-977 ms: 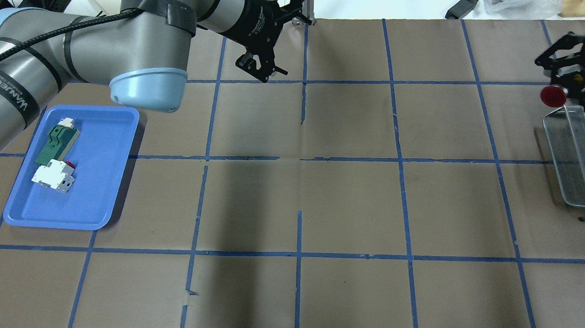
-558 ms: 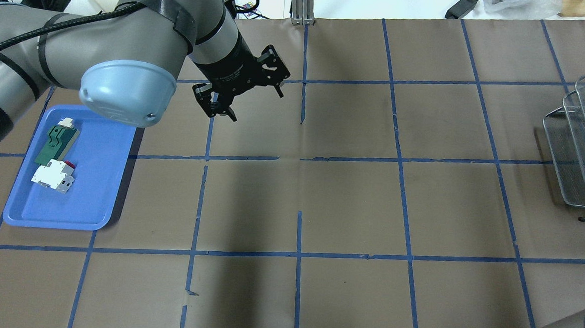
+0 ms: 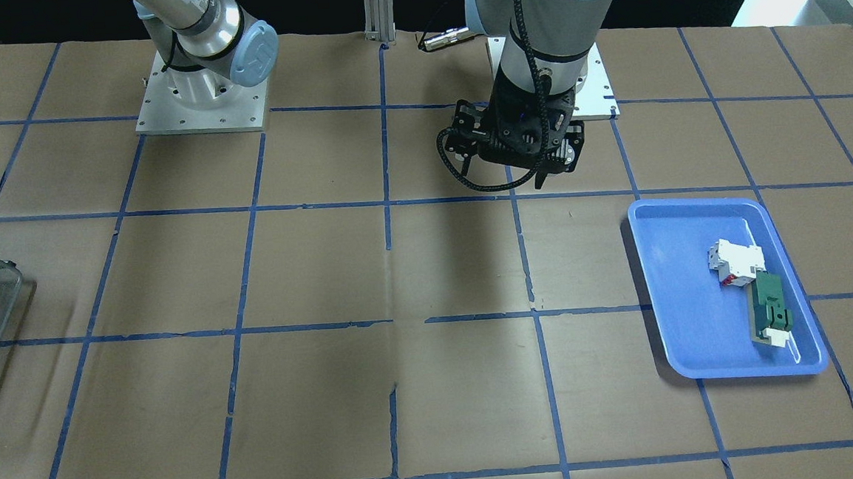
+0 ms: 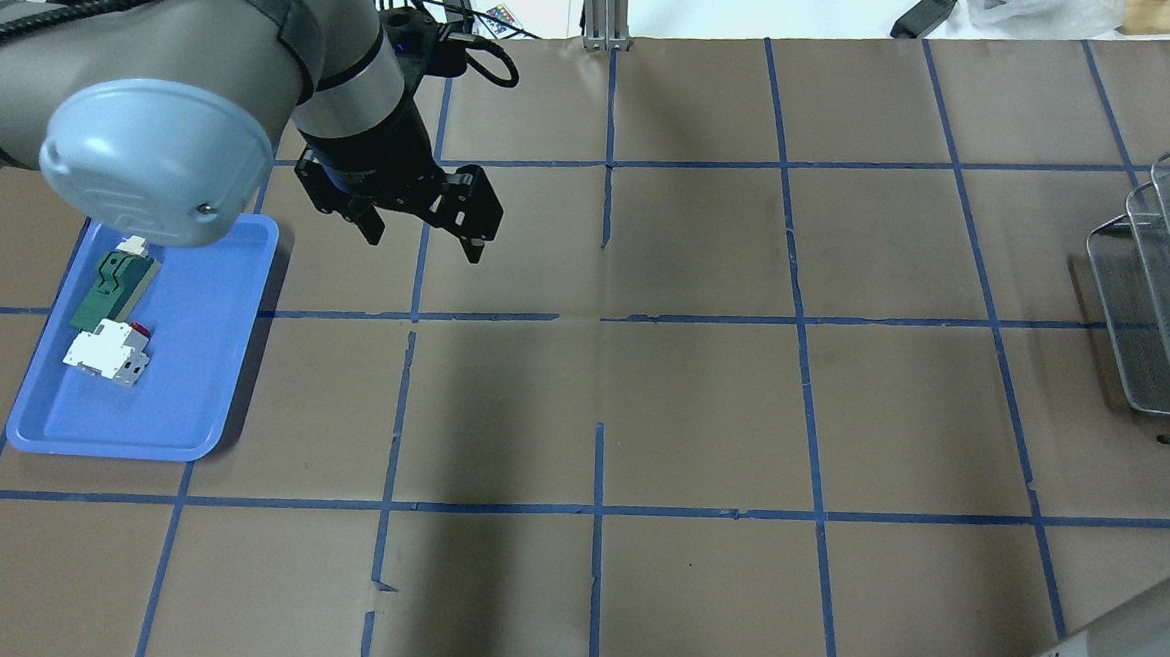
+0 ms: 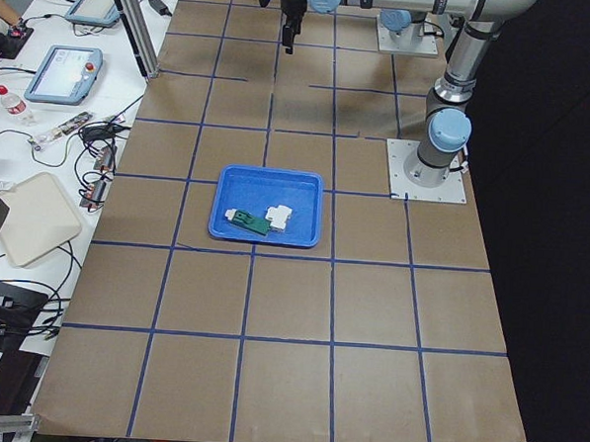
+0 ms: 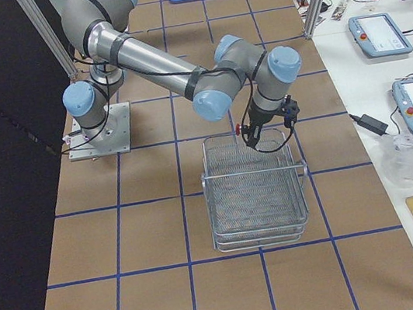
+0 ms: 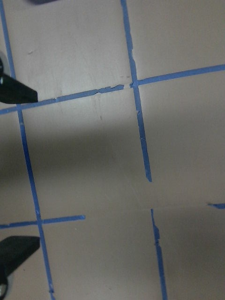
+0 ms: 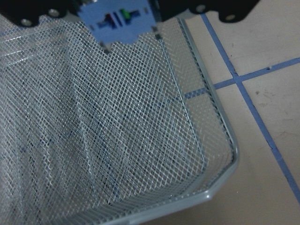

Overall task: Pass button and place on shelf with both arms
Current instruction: 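Lower the button into the mesh basket and open the right gripper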

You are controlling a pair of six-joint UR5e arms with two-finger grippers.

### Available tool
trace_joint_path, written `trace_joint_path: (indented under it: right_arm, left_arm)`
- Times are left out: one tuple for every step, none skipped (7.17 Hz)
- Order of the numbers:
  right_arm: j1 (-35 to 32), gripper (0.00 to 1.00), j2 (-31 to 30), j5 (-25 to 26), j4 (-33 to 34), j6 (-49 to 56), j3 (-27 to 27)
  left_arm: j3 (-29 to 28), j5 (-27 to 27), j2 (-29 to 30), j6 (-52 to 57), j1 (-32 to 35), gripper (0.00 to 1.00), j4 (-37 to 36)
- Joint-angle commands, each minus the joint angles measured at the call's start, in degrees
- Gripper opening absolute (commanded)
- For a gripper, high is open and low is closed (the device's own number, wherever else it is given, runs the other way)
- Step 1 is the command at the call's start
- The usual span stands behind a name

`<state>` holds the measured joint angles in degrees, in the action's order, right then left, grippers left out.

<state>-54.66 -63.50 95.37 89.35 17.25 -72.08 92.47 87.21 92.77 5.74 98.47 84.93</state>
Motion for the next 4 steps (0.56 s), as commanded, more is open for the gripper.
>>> trace_joint_path:
  right_arm:
    - [-0.2,0.00,2.5,0.0,2.0,0.2,-0.3]
    - [0.0,0.00,3.6,0.6,2.2,1.7,-0.3]
    - [0.0,0.10,3.9,0.8,2.4,2.9,-0.3]
    - [0.0,0.55,4.0,0.9,2.5,3.0,-0.4]
  left_arm:
    - [0.3,3.0,-3.5,2.3,-2.2,1.00,3.1]
    - [0.4,2.9,-4.3,2.3,-3.5,1.00,4.0]
    - [0.3,2.9,-4.7,2.4,-5.8,1.00,4.0]
    - [0.3,2.7,-4.8,2.4,-7.7,1.00,3.7]
